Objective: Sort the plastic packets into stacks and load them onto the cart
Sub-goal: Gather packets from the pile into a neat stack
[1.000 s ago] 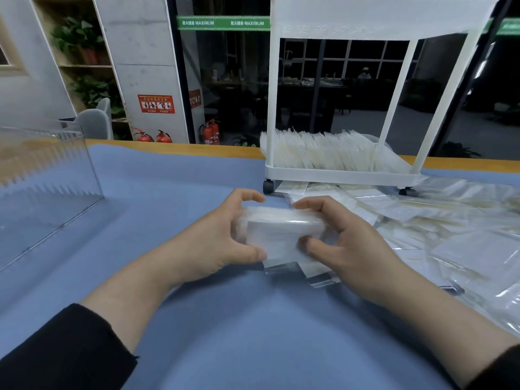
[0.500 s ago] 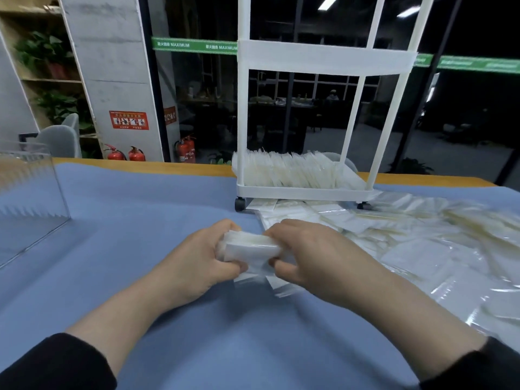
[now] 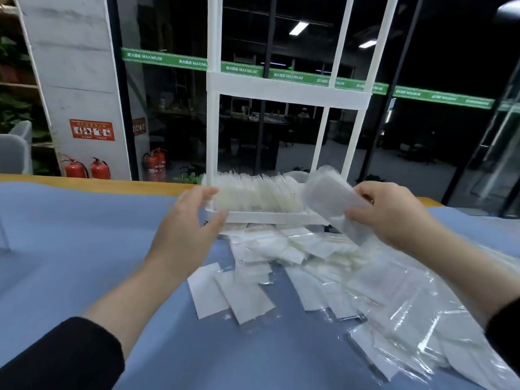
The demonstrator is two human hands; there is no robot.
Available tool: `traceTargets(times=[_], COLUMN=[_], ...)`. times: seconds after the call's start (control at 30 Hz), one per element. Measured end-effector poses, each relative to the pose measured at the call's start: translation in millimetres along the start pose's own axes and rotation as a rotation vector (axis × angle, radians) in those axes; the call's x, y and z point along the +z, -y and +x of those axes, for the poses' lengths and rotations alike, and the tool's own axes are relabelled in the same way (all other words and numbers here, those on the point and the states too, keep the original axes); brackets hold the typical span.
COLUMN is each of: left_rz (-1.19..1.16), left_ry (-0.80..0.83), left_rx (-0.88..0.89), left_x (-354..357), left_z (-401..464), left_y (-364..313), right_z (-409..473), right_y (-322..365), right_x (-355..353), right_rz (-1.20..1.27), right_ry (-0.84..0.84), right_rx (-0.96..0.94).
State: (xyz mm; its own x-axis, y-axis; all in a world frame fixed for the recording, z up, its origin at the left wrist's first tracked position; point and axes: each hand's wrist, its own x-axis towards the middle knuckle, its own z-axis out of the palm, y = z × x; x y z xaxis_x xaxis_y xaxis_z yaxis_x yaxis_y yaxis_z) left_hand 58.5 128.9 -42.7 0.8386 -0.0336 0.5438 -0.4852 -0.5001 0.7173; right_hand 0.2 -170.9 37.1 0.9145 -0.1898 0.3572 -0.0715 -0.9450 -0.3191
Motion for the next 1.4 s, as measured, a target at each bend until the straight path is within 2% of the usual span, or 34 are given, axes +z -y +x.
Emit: traceTargets(times=[0.1, 0.17, 0.3, 0.43, 0.6, 0.7, 0.8, 0.9, 1.07, 1.1, 1.2, 1.23, 1.3, 1.33, 1.4], left_rz=[0.038, 0.022, -0.066, -0.119, -0.028, 0.047, 0.119, 0.086, 0.059, 0.059, 0.06, 0.062, 0.069, 0.07, 0.069], left_ry=[-0.178, -0.208, -0.09, -0.044, -0.015, -0.053, -0.073, -0.015, 0.004, 0.005, 0.004, 0.004, 0.005, 0.005, 0.001], left_rx=[-0.027, -0.059, -0.156, -0.156, -0.145, -0.101, -0.072, -0.142, -0.144, -0.142, -0.145, -0.148, -0.151, -0.151, -0.148], left_x=[5, 9, 23, 37, 47, 49, 48, 50, 52, 52, 52, 52, 52, 52, 53], left_z=[27, 46, 77, 91, 100, 100, 102, 102, 101, 101, 100, 100, 100, 100, 100], left_y=[13, 21, 30, 39, 55, 66, 73, 76, 78, 78, 78, 78, 78, 78, 78], right_z=[28, 52, 103, 146, 188, 204, 220, 229, 233, 227, 224, 226, 227, 226, 224], right_y=[-8, -5, 4, 13, 14, 15, 12, 9, 6, 11, 11, 6, 2, -1, -4], right_x=[-3, 2, 23, 44, 74, 93, 107, 114, 123, 124, 127, 132, 141, 142, 141], right_rz=[-0.025, -0.058, -0.198, -0.377, -0.499, -0.56, -0.51, -0.388, -0.232, -0.229, -0.482, -0.438, -0.07, 0.086, 0.106], right_ry=[-0.02, -0.024, -0.058, -0.055, -0.055, -0.006, 0.048, 0.07, 0.131, 0.122, 0.231, 0.223, 0.133, 0.066, 0.111], right_rx=[0.064, 0.056, 0.006, -0.053, -0.055, 0.025, 0.103, 0.216, 0.339, 0.335, 0.12, 0.114, 0.308, 0.333, 0.33])
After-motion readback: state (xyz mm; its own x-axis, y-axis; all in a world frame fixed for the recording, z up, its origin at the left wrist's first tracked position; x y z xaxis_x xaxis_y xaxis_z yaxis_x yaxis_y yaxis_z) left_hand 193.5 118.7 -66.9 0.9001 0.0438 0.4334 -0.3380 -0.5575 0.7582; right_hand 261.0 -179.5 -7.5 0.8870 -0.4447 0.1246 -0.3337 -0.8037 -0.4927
